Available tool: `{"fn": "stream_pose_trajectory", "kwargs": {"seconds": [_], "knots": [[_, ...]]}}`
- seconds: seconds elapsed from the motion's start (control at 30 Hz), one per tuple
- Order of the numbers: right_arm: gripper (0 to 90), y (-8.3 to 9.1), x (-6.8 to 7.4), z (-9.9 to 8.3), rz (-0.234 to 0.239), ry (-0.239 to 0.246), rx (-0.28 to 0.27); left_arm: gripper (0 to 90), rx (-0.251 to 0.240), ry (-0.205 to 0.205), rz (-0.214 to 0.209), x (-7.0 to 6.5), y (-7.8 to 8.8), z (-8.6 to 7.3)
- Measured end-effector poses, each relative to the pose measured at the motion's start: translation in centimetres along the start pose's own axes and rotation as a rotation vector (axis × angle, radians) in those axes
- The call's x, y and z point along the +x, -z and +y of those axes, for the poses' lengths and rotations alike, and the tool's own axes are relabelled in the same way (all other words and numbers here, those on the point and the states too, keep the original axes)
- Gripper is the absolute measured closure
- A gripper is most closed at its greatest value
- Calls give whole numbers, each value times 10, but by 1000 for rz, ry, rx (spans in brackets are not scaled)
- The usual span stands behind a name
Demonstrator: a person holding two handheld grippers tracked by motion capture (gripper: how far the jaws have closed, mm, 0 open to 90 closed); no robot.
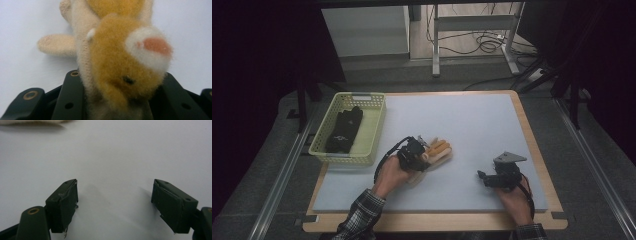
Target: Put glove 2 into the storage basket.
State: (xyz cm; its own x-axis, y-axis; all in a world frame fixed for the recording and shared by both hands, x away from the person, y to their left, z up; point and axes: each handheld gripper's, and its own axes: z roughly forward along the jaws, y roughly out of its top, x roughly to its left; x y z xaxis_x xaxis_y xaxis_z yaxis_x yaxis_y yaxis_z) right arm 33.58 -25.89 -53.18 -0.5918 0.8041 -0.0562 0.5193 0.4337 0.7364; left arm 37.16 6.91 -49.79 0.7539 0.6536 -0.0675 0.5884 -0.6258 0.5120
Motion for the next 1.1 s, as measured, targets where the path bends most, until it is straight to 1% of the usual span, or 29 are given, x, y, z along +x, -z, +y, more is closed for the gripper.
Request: {"fn": "stream_pose_trajectory", "kwargs": {"seconds": [0.03, 0.1, 0.23, 0.3, 0.4, 0.5, 0.53, 0.67, 0.9, 0.97, 1.0, 1.1], "knots": [[211, 0, 0, 0, 0, 0, 0, 619, -4, 3, 5, 2, 4, 1], [211, 0, 0, 0, 0, 1, 0, 622, -19, 30, 14, 8, 14, 2], [210, 0, 0, 0, -1, 2, -1, 629, -28, 68, 22, 18, 28, 3], [210, 0, 0, 0, -1, -1, 0, 631, -36, 85, 39, 25, 39, 4], [210, 0, 0, 0, -1, 0, 0, 632, -47, 99, 57, 31, 51, 7], [210, 0, 0, 0, -1, 0, -3, 632, -54, 113, 90, 40, 66, 10], [210, 0, 0, 0, -1, 0, -3, 632, -46, 111, 102, 43, 71, 10], [210, 0, 0, 0, -2, 2, -3, 631, -42, 151, 138, 58, 85, 11], [210, 0, 0, 0, -1, 0, -3, 631, -37, 229, 215, 91, 111, 4], [210, 0, 0, 0, 0, 0, -3, 631, -46, 266, 248, 102, 120, -1], [210, 0, 0, 0, 0, 0, -3, 631, -44, 274, 256, 106, 123, -2], [210, 0, 0, 0, -1, 0, -3, 631, -48, 315, 288, 119, 131, -9]]}}
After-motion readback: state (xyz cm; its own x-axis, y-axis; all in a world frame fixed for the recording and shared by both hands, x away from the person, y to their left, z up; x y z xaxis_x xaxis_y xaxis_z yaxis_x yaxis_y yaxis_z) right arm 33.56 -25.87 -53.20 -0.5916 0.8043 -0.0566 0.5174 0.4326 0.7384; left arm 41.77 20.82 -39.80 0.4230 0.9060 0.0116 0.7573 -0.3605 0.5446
